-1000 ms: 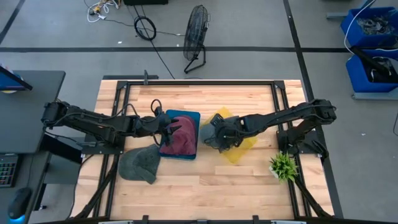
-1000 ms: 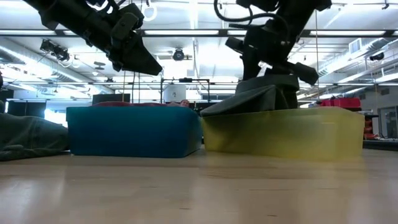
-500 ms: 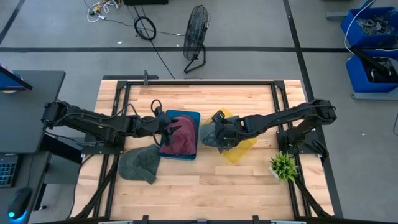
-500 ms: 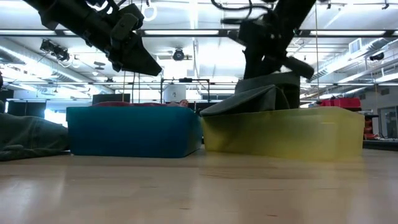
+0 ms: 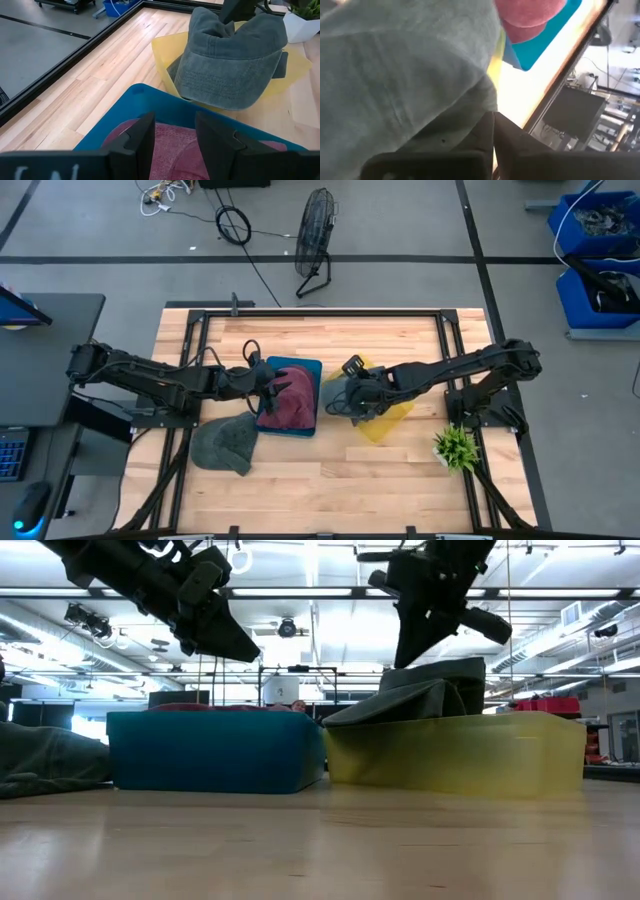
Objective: Pick & Place hat
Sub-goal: Put the bottom gray cap into the yellow bin
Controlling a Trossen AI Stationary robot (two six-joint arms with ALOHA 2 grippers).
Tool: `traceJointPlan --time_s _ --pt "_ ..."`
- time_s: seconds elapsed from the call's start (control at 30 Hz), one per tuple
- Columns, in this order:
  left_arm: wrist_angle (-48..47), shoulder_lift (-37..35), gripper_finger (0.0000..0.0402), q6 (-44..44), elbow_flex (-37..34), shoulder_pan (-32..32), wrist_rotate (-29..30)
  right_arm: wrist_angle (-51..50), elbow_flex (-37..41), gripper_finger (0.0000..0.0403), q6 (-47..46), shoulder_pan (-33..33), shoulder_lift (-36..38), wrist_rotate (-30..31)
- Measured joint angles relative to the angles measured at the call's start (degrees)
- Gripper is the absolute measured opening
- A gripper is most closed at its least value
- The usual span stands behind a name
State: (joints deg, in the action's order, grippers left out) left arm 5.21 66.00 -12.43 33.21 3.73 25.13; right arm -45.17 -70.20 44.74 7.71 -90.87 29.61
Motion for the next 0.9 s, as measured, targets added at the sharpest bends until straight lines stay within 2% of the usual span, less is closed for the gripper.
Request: traceJointPlan --time_s 0.1,0.23,0.37,0.57,0.77,0.9 --pt "0.0 0.0 0.0145 0.0 0.0 0.0 0.0 -0.4 0.3 0.0033 0.8 -0.9 0.0 -0.4" --pt "0.0 0.0 0.0145 0.1 0.0 0.0 0.0 0.0 0.4 0.0068 1.3 -2.6 -0.4 -5.0" --pt "0.0 0.0 0.0145 0.2 0.0 0.0 0.0 2.5 0.4 0.0099 2.7 -4.4 -0.9 -6.5" --pt "-0.6 0.0 0.0145 0.2 0.0 0.0 0.0 4.1 0.6 0.0127 5.7 -7.4 -2.6 -9.9" --pt "-1.3 0.0 0.0145 0.2 0.0 0.0 0.0 5.4 0.6 0.0117 5.2 -8.9 -5.6 -11.3" --pt "-1.8 0.0 0.0145 0.1 0.0 0.0 0.0 5.5 0.6 0.0059 3.6 -9.0 -6.3 -11.2"
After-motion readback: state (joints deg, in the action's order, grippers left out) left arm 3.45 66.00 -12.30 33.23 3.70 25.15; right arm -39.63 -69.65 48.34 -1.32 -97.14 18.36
